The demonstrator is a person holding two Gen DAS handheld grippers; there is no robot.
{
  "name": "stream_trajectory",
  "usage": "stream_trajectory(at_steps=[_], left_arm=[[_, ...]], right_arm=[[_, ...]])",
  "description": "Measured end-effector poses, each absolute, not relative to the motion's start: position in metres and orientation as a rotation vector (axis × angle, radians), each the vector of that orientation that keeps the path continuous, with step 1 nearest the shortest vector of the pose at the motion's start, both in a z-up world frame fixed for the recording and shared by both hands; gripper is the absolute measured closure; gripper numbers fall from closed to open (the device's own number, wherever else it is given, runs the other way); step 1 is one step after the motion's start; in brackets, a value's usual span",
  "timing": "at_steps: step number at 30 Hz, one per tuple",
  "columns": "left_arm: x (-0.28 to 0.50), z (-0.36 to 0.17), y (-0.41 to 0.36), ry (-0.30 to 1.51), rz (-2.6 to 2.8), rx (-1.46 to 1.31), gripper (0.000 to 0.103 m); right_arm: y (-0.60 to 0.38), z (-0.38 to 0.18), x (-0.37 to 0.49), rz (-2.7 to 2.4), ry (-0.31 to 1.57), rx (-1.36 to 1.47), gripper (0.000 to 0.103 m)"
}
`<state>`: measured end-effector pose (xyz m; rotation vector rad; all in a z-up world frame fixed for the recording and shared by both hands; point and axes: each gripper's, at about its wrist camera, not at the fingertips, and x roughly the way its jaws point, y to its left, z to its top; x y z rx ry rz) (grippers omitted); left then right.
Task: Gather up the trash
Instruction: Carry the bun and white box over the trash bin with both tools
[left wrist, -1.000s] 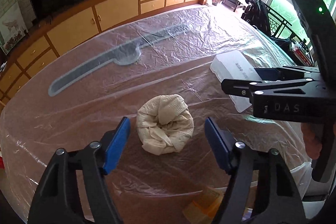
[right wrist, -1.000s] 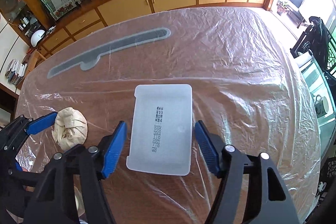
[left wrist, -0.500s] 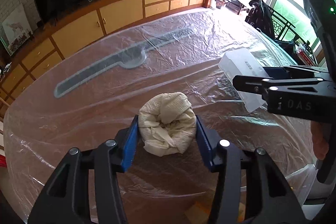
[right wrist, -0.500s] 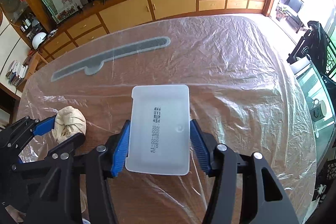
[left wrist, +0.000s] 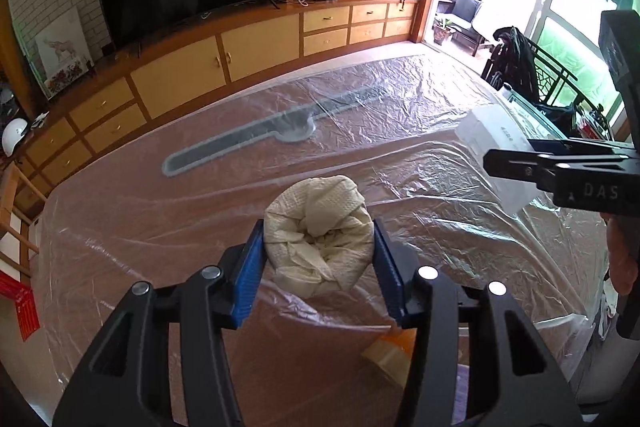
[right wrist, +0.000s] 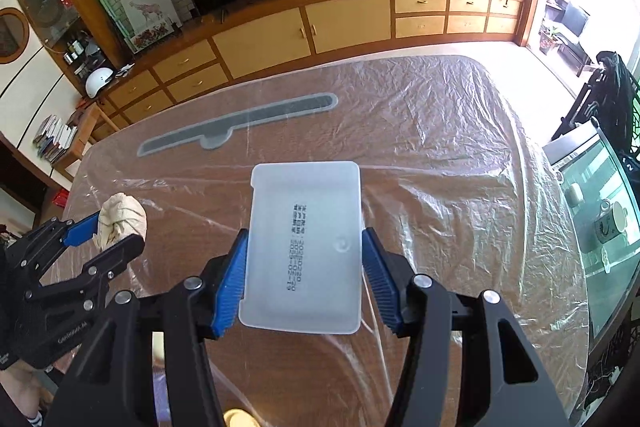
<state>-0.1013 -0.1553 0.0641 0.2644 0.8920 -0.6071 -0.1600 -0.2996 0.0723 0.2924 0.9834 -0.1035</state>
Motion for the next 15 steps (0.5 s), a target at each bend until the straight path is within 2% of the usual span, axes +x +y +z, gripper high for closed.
stream_trajectory(at_steps=[15], left_arm=[[-0.14,0.093,-0.128,0.841,-0.552,0.205,0.051]], right_arm=[[-0.282,0.105,-0.204,0.026,0.933,0.285,0.049]])
